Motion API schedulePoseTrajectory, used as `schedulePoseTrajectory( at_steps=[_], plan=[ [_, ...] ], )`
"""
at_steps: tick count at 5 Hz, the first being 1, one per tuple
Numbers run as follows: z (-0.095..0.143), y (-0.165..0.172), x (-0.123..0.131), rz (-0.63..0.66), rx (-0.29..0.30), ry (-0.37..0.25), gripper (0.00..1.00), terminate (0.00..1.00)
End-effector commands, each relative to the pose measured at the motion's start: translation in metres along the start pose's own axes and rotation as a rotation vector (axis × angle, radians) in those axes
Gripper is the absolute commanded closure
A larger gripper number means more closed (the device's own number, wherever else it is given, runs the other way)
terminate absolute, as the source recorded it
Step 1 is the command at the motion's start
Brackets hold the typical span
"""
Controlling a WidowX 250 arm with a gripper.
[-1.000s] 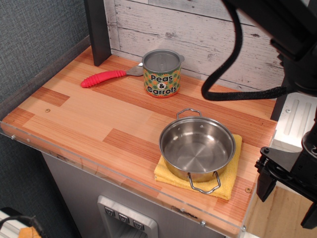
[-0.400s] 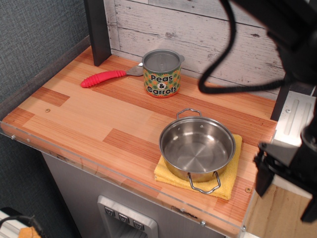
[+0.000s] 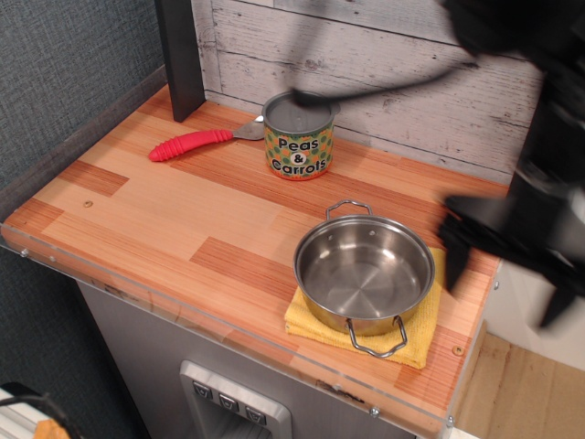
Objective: Pick up the red spoon and place it on the left of the pot
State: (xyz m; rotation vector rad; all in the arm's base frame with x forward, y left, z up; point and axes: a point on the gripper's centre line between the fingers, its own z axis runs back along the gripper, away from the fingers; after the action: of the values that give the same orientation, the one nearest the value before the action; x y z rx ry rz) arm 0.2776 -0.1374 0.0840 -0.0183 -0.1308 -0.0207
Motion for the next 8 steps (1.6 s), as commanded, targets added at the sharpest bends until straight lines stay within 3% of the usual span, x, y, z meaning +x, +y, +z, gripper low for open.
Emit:
schedulePoseTrajectory(
  at_steps=[1,3,4,5,6,8],
  plan=[
    [0.022,0.089,-0.010,0.221,0.054,0.042,0.00,0.00],
    [0.028,0.161,-0.010,0.230,0.138,0.081,0.00,0.00],
    [0.024,0.190,0.003,0.114,0.160,0.096,0.00,0.00],
    [0.018,0.219,0.013,-0.033,0.112,0.092,0.00,0.00],
    [0.012,0.244,0.024,-0.100,0.118,0.063,0.00,0.00],
    [-0.003,0.270,0.059,-0.309,0.213,0.074,0.00,0.00]
  ],
)
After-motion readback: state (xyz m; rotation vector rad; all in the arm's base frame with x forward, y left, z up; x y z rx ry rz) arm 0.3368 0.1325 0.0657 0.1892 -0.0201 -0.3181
